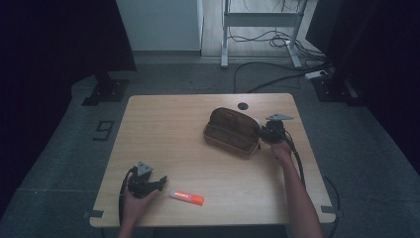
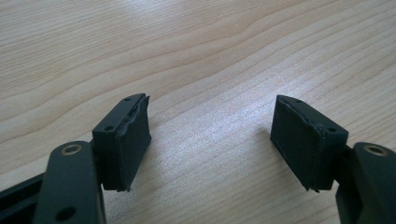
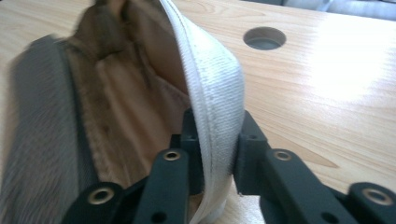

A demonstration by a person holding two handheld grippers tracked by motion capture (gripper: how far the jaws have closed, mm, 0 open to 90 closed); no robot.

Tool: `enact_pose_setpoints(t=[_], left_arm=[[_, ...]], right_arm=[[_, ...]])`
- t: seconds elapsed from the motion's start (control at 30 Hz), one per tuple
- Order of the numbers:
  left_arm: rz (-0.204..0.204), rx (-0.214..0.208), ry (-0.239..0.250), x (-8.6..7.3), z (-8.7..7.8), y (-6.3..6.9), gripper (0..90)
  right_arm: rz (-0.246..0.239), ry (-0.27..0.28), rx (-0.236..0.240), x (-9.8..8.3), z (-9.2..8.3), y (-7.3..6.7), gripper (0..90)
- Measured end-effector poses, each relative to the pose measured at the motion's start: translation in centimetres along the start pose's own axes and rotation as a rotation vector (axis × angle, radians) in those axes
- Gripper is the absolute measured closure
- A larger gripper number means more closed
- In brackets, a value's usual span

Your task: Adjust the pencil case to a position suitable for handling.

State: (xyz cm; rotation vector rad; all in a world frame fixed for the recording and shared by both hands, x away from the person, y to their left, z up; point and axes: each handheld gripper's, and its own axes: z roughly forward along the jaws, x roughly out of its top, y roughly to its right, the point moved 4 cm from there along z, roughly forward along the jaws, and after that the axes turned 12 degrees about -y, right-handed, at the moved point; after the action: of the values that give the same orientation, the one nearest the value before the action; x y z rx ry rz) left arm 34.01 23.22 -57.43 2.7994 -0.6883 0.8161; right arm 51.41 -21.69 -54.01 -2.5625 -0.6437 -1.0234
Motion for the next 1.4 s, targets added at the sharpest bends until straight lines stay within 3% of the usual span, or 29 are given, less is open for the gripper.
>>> enact_pose_setpoints(t=[0.07,0.37,0.83,1.07,1.4], left_arm=[[0.0,0.0,0.0,0.0,0.0,0.0,27.9],[-0.001,0.0,0.001,0.0,0.0,0.0,27.9],[-0.001,0.001,0.001,0.0,0.0,0.0,27.9],[-0.001,0.001,0.001,0.0,0.0,0.0,27.9],[-0.001,0.001,0.001,0.0,0.0,0.0,27.9]], right_arm=[[-0.029,0.021,0.012,0.1,-0.3,-0.3,79.7],[-0.048,0.094,0.046,0.4,-1.6,-0.9,80.8],[0.035,0.217,0.16,0.3,-4.0,-0.8,81.3],[0.027,0.227,0.167,0.3,-5.3,-0.8,81.3],[0.011,0.267,0.207,0.8,-6.8,-2.3,81.3]])
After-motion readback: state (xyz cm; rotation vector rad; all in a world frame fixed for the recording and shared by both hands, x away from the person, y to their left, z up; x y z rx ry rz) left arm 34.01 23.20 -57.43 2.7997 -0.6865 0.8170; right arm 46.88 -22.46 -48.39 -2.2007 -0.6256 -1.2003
